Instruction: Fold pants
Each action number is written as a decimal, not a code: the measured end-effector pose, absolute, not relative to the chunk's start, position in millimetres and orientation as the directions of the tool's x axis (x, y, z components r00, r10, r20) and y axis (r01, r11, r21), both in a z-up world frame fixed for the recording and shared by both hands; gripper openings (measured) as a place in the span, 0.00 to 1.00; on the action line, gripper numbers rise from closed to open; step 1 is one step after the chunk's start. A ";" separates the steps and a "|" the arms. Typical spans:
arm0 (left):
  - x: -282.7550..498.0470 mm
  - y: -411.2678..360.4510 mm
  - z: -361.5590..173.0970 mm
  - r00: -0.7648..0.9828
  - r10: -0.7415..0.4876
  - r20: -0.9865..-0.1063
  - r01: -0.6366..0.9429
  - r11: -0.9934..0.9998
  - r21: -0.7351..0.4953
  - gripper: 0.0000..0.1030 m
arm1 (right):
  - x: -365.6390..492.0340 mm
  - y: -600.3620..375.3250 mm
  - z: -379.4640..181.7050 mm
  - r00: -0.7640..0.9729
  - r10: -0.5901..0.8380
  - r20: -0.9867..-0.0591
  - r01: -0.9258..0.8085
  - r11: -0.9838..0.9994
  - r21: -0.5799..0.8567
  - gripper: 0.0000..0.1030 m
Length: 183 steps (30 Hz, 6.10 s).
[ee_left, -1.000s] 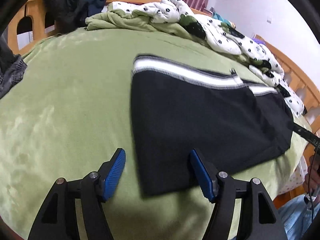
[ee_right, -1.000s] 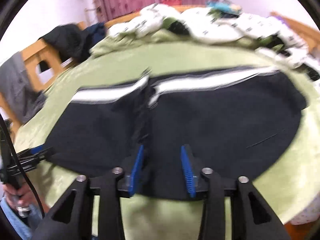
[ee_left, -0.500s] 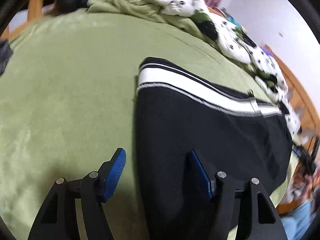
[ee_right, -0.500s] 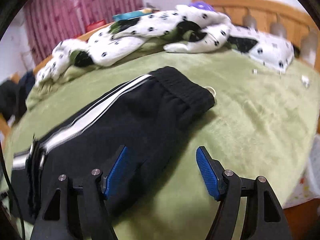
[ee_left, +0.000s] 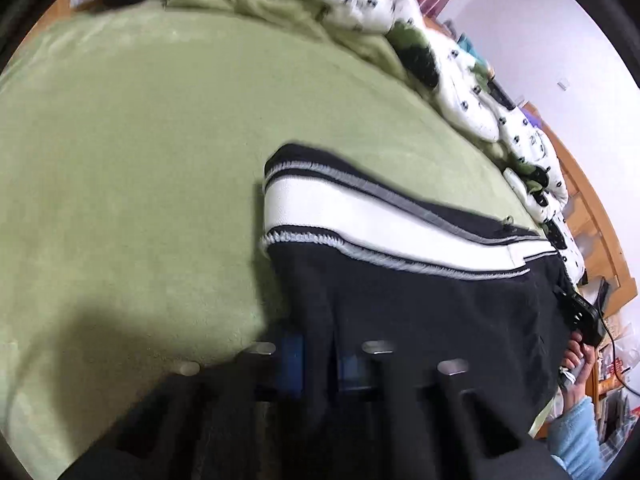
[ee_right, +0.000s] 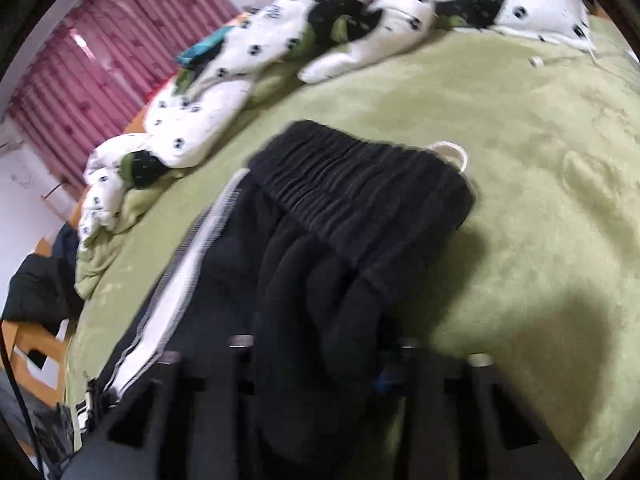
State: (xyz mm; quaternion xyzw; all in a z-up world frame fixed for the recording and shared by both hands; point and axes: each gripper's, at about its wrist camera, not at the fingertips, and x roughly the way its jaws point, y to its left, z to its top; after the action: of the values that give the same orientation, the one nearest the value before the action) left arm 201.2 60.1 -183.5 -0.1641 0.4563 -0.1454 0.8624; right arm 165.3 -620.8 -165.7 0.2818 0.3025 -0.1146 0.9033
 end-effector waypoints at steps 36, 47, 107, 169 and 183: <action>164.1 254.4 -161.7 0.608 -0.054 -0.792 -0.185 0.961 -0.208 0.43 | 158.0 -412.4 -174.5 0.647 -0.048 -0.761 0.214 0.970 0.120 0.27; 87.6 199.4 -166.8 0.631 -0.034 -0.775 -0.084 0.990 -0.112 0.62 | 77.1 -412.5 -146.7 0.685 -0.138 -0.715 0.293 0.951 0.097 0.44; 23.8 230.5 -162.0 0.770 -0.077 -0.633 -0.287 0.845 -0.452 0.16 | 74.0 -309.2 -154.6 0.712 0.071 -0.698 0.019 0.993 0.120 0.48; 44.6 -88.2 -123.6 0.580 -0.444 -0.683 0.241 0.894 -0.377 0.19 | 32.5 -363.1 -133.5 0.782 -0.011 -0.624 0.134 0.980 0.151 0.48; 11.3 56.6 -144.1 0.631 -0.283 -0.722 0.052 0.944 -0.325 0.49 | 89.8 -259.0 -161.6 0.622 0.332 -0.709 -0.122 0.936 0.331 0.56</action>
State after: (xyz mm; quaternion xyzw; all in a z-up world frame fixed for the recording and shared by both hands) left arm 11.3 56.6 -144.1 -0.1381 0.4189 -0.0939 0.8925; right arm 89.8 -259.0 -161.6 0.1263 0.4157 0.1270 0.8917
